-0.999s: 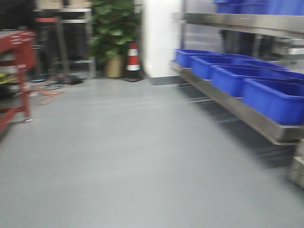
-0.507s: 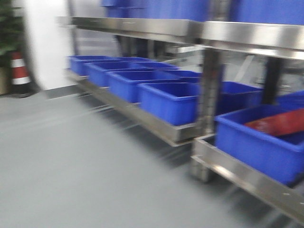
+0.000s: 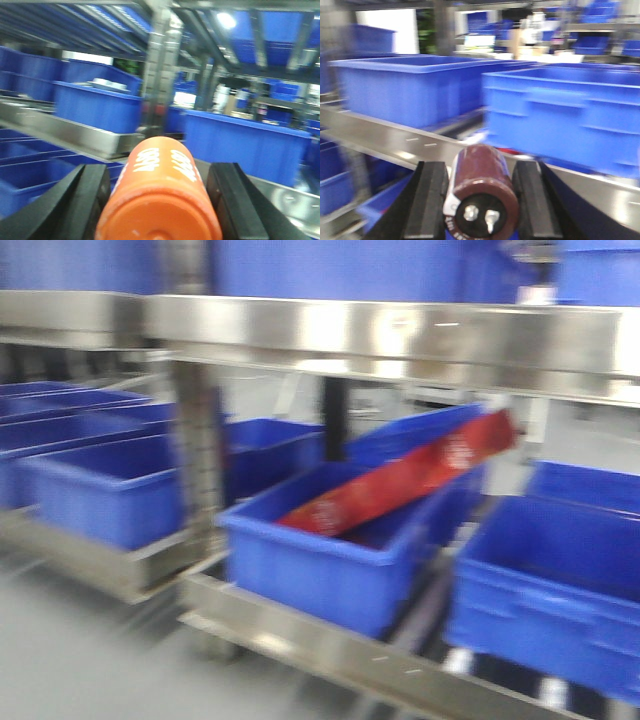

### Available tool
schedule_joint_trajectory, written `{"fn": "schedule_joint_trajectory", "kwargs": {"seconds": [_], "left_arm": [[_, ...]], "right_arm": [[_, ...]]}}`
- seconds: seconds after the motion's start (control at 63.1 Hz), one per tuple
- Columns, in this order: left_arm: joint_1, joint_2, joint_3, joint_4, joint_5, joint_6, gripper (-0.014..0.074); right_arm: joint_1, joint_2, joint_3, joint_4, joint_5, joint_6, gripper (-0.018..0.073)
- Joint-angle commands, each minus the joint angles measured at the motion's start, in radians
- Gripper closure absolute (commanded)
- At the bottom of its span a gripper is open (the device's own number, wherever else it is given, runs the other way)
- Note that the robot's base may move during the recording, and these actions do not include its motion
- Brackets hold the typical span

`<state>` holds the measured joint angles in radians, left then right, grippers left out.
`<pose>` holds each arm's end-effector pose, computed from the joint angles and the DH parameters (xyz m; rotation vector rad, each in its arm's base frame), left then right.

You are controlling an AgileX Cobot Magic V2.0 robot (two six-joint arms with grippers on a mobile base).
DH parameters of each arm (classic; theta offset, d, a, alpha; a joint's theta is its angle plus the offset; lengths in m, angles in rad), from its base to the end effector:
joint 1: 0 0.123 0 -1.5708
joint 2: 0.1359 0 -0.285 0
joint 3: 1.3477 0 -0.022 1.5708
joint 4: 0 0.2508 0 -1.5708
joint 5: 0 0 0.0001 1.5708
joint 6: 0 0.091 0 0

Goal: Place cylindrical capacitor in blue bin on shelf

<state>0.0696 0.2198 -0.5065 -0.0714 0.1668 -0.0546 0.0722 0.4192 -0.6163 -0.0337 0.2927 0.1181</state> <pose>0.0473 0.0022 0.3530 -0.1226 1.3580 -0.0546 0.0832 0.0051 0.3638 0.0184 1.5801 0.1160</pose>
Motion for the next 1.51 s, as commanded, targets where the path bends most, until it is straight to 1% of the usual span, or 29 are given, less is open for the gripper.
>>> {"fn": "schedule_joint_trajectory", "kwargs": {"seconds": [0.0,1.49], "left_arm": [[-0.006,-0.005,-0.002,-0.004,-0.027,-0.002,0.0707],[-0.006,-0.005,-0.002,-0.004,-0.027,-0.002,0.0707]], "right_arm": [[-0.002,-0.003,0.001,-0.011,-0.033,-0.006,0.0727],[-0.002,-0.003,0.001,-0.011,-0.033,-0.006,0.0727]]}}
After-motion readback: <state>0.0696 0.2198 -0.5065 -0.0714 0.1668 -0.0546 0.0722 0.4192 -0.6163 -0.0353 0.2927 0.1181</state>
